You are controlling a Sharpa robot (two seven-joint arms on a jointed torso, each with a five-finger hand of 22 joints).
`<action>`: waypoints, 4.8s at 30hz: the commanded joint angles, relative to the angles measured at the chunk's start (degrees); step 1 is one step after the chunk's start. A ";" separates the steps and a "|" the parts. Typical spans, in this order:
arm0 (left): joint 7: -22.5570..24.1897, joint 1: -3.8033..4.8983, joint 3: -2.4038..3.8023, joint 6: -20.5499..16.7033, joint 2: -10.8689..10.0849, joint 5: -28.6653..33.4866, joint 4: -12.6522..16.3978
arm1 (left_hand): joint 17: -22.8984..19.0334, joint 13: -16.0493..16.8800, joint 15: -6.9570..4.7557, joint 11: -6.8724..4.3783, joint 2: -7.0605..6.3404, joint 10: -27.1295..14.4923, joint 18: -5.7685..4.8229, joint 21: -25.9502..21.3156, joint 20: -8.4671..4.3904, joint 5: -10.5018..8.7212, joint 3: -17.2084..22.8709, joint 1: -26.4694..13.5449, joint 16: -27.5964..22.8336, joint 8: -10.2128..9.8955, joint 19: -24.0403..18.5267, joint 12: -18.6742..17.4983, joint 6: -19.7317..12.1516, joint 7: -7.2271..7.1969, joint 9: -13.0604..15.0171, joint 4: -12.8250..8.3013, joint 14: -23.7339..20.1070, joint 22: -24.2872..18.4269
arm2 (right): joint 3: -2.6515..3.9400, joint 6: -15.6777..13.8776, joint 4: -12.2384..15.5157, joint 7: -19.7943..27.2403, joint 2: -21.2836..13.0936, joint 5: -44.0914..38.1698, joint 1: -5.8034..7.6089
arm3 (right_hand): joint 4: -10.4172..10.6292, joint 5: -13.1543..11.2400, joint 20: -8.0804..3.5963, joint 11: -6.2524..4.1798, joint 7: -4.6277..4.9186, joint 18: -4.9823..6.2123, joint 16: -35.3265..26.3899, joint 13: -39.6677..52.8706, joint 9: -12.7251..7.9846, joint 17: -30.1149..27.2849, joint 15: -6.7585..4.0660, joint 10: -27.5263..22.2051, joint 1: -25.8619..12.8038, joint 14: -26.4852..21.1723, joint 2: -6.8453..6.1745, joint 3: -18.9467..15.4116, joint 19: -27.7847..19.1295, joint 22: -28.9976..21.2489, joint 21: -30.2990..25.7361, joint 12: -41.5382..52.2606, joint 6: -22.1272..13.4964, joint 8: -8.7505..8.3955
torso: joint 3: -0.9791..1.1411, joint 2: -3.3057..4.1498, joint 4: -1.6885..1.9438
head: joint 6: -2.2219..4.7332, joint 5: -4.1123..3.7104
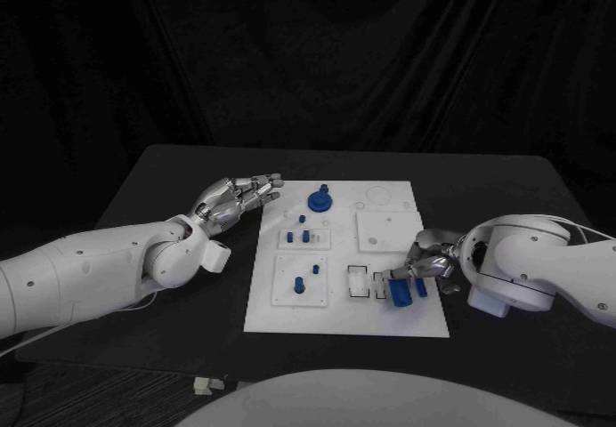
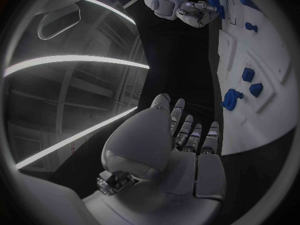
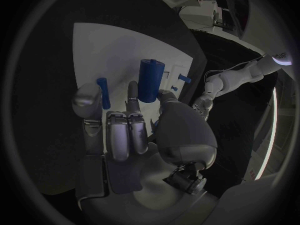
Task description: Assemble the parts on the task board
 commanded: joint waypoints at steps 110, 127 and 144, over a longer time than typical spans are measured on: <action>1.71 -0.21 0.05 1.60 0.02 0.32 0.25 | 0.10 0.04 0.60 0.34 0.00 0.59 -0.74 0.27 -0.07 0.39 0.61 0.86 0.63 0.38 0.58 0.14 0.21 0.07 0.00 -0.13 0.26 0.16 | 0.03 -6.73 -5.47 -0.62 8.96 6.30 -1.69 | 2.04 -23.88 0.71 0.86 1.33 1.44 -1.22 15.06 2.56 12.39 0.68 6.08 -5.47 5.48 1.39 3.84 -1.18 5.01 -7.12 0.20 -4.39 0.61 | 0.00 0.02 0.01 | 0.00 0.51; 1.36 -0.28 0.05 1.91 0.12 0.32 0.19 | 0.14 0.03 0.81 0.45 0.04 0.63 -0.84 0.31 -0.06 0.46 0.78 0.99 0.83 0.43 0.67 0.08 0.18 0.13 0.00 -0.17 0.41 0.23 | 0.03 -7.21 -5.67 -0.58 9.22 6.31 -1.69 | 3.47 -24.47 0.65 0.79 1.27 1.51 -1.32 15.06 2.76 12.21 0.60 6.08 -6.47 5.45 2.09 3.30 -1.09 4.94 -7.62 0.20 -4.41 0.82 | 0.01 0.03 0.01 | 0.00 0.55; 1.24 -0.45 0.05 2.07 0.13 0.32 0.15 | 0.14 0.03 0.81 0.45 0.04 0.63 -0.84 0.31 -0.06 0.46 0.78 0.99 0.83 0.43 0.67 0.08 0.18 0.13 0.00 -0.17 0.41 0.23 | 0.03 -6.84 -5.63 -0.58 9.20 6.31 -1.69 | 5.15 -32.86 0.67 0.90 1.41 1.50 -1.35 15.06 3.09 12.14 0.66 6.08 -6.63 5.44 0.75 0.58 -0.90 4.93 -8.06 0.20 -5.11 1.00 | 0.01 0.02 0.01 | 0.00 0.67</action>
